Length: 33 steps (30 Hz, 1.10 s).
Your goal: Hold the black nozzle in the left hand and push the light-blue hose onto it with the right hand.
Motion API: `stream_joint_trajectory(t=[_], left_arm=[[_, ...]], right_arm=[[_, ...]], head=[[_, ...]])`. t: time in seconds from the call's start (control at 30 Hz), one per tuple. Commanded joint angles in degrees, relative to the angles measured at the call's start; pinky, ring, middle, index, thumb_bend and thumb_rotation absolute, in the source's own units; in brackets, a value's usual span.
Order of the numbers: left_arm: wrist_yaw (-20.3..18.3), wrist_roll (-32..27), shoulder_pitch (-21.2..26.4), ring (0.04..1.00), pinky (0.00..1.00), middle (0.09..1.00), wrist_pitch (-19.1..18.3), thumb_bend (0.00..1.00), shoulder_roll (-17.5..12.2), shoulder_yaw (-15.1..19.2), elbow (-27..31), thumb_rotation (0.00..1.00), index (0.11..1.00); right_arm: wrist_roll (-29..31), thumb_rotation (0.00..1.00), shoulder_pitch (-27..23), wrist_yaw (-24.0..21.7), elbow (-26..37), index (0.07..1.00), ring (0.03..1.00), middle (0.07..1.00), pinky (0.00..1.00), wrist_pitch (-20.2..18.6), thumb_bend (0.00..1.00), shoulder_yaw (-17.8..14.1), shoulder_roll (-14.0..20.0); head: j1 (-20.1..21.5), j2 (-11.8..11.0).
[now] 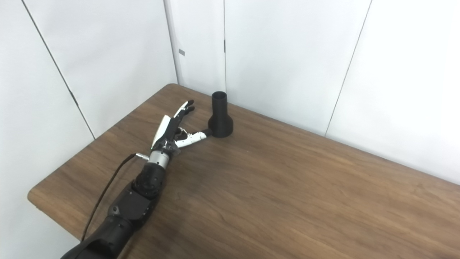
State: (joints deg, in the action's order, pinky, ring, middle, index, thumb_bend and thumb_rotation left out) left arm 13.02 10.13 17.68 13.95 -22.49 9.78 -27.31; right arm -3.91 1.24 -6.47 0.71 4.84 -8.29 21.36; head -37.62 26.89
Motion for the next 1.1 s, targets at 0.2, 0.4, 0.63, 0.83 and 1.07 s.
stream_joint_trajectory(t=[0.2, 0.4, 0.63, 0.83, 1.07], left_arm=[[5.2, 1.1, 1.8, 0.980, 0.99, 0.961, 8.3, 1.00, 1.0, 0.9, -4.6, 0.49, 0.999], [5.8, 1.6, 2.1, 0.956, 0.94, 0.948, 9.3, 1.00, 0.7, 0.7, -5.4, 0.48, 0.997], [5.4, 1.7, 1.9, 0.940, 0.92, 0.945, 9.9, 1.00, 0.1, 0.3, -6.6, 0.48, 0.978], [3.5, 1.6, 0.5, 0.913, 0.85, 0.919, 5.2, 1.00, 0.6, -0.1, -2.6, 0.42, 0.932], [0.3, 3.2, -0.3, 0.871, 0.81, 0.888, -4.1, 1.00, -0.4, -1.9, -0.2, 0.41, 0.942]], right_arm=[[-1.2, 0.14, 0.8, 0.7, -1.0, 0.490, 0.526, 0.567, 0.51, -1.0, 0.48, -0.4, 1.2], [-1.5, 0.14, 0.6, 0.7, -1.3, 0.490, 0.524, 0.569, 0.51, -1.0, 0.48, -0.3, 1.3], [-1.7, 0.14, 0.9, 0.6, -0.6, 0.490, 0.529, 0.574, 0.52, -1.4, 0.48, -0.1, 1.3], [-1.4, 0.14, 1.1, 0.6, 0.0, 0.489, 0.528, 0.570, 0.51, -1.6, 0.48, -0.2, 1.1], [-1.4, 0.14, 1.4, 0.6, 0.4, 0.489, 0.530, 0.570, 0.52, -2.0, 0.48, -0.2, 1.1]], head=[[0.0, -0.3], [0.0, -0.4], [0.4, -0.2], [0.8, 0.1], [1.2, 0.3]])
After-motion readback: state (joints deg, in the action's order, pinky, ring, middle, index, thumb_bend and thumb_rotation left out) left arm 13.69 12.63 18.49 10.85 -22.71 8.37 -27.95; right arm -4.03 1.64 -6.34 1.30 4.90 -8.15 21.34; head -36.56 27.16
